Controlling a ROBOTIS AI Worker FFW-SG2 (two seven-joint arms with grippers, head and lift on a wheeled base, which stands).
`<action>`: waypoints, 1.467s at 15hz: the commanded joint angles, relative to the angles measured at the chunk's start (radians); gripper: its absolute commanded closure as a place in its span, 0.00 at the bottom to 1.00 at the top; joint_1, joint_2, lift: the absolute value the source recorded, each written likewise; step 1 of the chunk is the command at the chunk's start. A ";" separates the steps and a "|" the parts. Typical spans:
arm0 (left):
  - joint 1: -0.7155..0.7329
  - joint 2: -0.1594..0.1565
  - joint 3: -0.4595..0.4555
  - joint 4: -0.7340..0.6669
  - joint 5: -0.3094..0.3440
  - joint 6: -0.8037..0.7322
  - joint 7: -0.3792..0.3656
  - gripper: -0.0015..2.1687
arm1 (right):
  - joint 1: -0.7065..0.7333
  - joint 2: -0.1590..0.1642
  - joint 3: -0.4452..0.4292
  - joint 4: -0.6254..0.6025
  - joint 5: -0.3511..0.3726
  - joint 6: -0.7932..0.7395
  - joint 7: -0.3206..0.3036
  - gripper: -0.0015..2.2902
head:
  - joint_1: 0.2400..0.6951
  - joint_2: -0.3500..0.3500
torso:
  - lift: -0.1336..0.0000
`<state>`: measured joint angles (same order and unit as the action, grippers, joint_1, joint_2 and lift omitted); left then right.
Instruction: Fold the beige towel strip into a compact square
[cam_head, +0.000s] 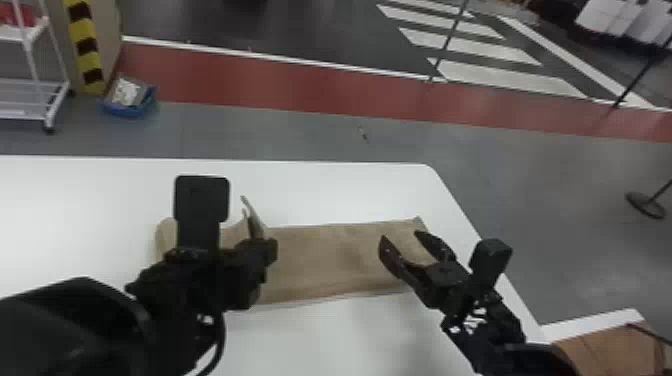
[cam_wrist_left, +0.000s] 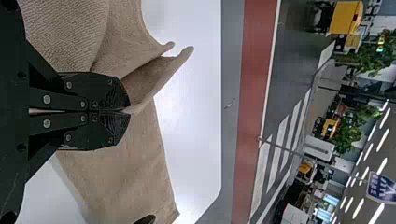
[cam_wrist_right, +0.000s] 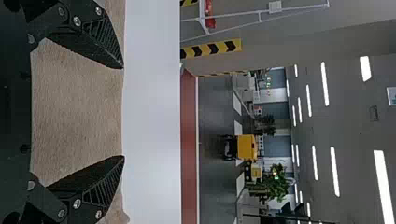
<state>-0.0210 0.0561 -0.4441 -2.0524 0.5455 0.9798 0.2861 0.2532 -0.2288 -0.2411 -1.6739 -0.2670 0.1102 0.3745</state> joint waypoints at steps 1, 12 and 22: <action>-0.004 -0.059 -0.081 0.078 -0.058 -0.039 -0.001 0.79 | -0.002 -0.026 -0.023 0.025 -0.029 -0.010 0.007 0.10 | 1.00 0.00 | 0.07; 0.124 0.048 -0.019 -0.049 -0.064 -0.263 -0.079 0.01 | 0.037 0.036 -0.027 -0.090 -0.054 0.061 -0.008 0.11 | 1.00 0.00 | 0.07; 0.348 0.179 0.312 -0.094 -0.081 -0.474 -0.245 0.02 | -0.032 0.085 0.325 -0.311 0.035 0.500 -0.213 0.24 | 1.00 0.37 | 0.07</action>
<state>0.3064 0.2345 -0.1593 -2.1354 0.4647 0.5070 0.0457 0.2467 -0.1445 0.0392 -1.9819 -0.2509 0.5738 0.1689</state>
